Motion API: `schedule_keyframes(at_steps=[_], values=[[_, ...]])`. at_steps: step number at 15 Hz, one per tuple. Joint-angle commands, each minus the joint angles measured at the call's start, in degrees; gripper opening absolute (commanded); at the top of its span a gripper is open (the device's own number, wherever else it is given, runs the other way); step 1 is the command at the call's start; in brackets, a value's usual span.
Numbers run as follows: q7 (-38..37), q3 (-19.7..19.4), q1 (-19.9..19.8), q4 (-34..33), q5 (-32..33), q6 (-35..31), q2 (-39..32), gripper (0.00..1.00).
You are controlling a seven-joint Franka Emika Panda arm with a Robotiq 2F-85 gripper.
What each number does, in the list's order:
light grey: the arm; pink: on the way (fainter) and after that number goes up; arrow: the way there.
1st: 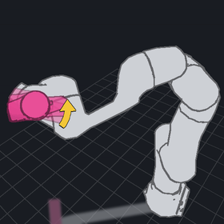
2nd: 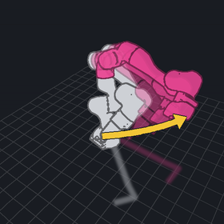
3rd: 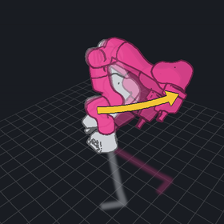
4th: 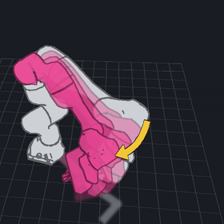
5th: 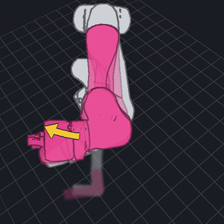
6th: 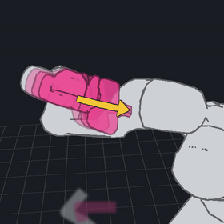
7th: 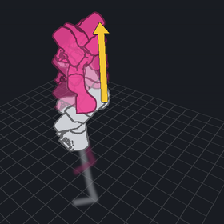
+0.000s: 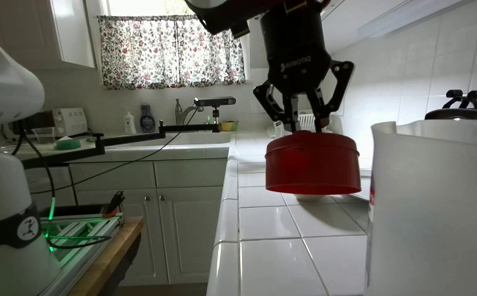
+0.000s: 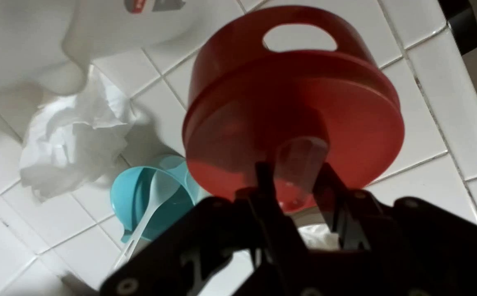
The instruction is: Open the jug, then put the white spoon inside the jug and then close it
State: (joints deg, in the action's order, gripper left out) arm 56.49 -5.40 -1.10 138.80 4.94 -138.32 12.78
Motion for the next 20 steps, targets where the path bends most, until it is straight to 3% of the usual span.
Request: schedule_keyframes(at_steps=[1, 7, 13, 20], values=[[3.54, -1.25, 1.57, 3.22, -3.04, -5.6, -0.09, 0.08], [10.9, -1.91, 5.79, 6.03, -15.31, -11.43, -2.74, 0.08], [25.55, -3.56, 5.88, 4.88, -31.43, -7.99, -6.13, 0.08], [32.54, -2.98, 3.28, 4.94, -35.83, -9.16, -8.72, 0.08]])
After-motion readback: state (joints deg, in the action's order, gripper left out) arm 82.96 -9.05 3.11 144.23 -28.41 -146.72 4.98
